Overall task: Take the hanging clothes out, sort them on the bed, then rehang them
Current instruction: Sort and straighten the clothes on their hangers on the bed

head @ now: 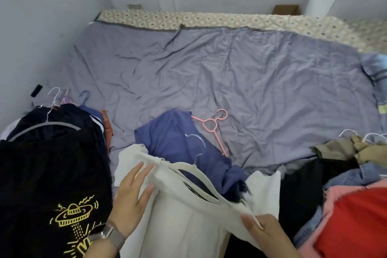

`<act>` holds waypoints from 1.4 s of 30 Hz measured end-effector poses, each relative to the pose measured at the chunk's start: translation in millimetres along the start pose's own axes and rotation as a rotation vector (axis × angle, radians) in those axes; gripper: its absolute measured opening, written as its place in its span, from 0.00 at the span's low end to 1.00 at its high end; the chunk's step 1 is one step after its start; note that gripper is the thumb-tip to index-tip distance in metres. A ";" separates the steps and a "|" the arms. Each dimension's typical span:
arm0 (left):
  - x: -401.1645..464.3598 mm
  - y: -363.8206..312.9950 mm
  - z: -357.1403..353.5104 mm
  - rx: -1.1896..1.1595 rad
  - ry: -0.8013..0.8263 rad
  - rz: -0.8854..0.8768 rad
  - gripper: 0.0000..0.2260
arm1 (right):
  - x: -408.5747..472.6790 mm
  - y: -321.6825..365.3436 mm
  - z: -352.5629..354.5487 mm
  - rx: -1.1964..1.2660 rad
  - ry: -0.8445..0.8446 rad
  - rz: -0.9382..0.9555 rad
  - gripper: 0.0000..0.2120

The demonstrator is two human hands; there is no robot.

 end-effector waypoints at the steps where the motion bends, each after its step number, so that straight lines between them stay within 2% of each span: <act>1: -5.7 2.5 3.8 -0.033 0.000 0.019 0.24 | -9.2 9.2 2.5 0.025 0.006 -0.004 0.38; 5: -36.5 4.0 46.0 -0.272 -0.143 0.133 0.22 | -43.3 46.3 7.9 0.077 0.046 0.027 0.33; 8: -65.0 8.8 79.0 -0.256 -0.201 0.181 0.27 | -74.6 65.5 8.5 0.033 0.050 0.059 0.28; 10: -81.2 10.1 93.7 -0.132 -0.144 0.134 0.27 | -104.5 78.1 1.4 0.026 0.050 0.084 0.26; 13: -109.6 4.5 115.2 -0.080 -0.043 0.085 0.10 | -156.2 95.8 -11.5 -0.051 0.033 0.140 0.25; 14: -121.6 1.4 122.1 -0.092 -0.009 0.057 0.09 | -174.5 99.6 -16.6 -0.074 0.019 0.158 0.25; 17: -172.7 3.0 145.0 -0.184 0.072 -0.024 0.12 | -227.4 89.4 -36.3 -0.035 -0.023 0.148 0.27; 20: -234.0 12.8 164.7 -0.239 0.152 -0.093 0.12 | -278.9 72.6 -66.6 0.005 -0.062 0.114 0.28; 23: -284.9 19.1 183.8 -0.199 0.172 -0.124 0.05 | -324.2 62.4 -94.4 0.038 -0.149 0.112 0.29; 27: -328.7 14.9 215.5 -0.093 0.023 -0.165 0.15 | -381.3 61.8 -116.8 0.087 -0.320 0.153 0.29; 29: -348.2 5.0 227.5 -0.120 -0.040 -0.150 0.15 | -412.5 58.7 -115.8 0.133 -0.450 0.219 0.28; 33: -386.9 -44.7 240.0 -0.114 -0.116 -0.228 0.14 | -482.2 48.2 -97.4 0.134 -0.731 0.286 0.22; 38: -415.2 -130.2 232.2 -0.116 -0.124 -0.358 0.10 | -573.8 19.5 -54.8 0.097 -0.948 0.289 0.25; 42: -436.5 -207.8 198.4 -0.055 -0.100 -0.484 0.16 | -639.8 -17.1 -17.2 0.118 -1.063 0.247 0.13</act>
Point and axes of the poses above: each hand's wrist, its own x-axis towards the middle knuckle, its own z-axis out of the back of the hand, y = z × x, the point moved 7 cm from there along x, towards the middle knuckle, and after that the axes turned 8 degrees about x, right-handed, at the moved point
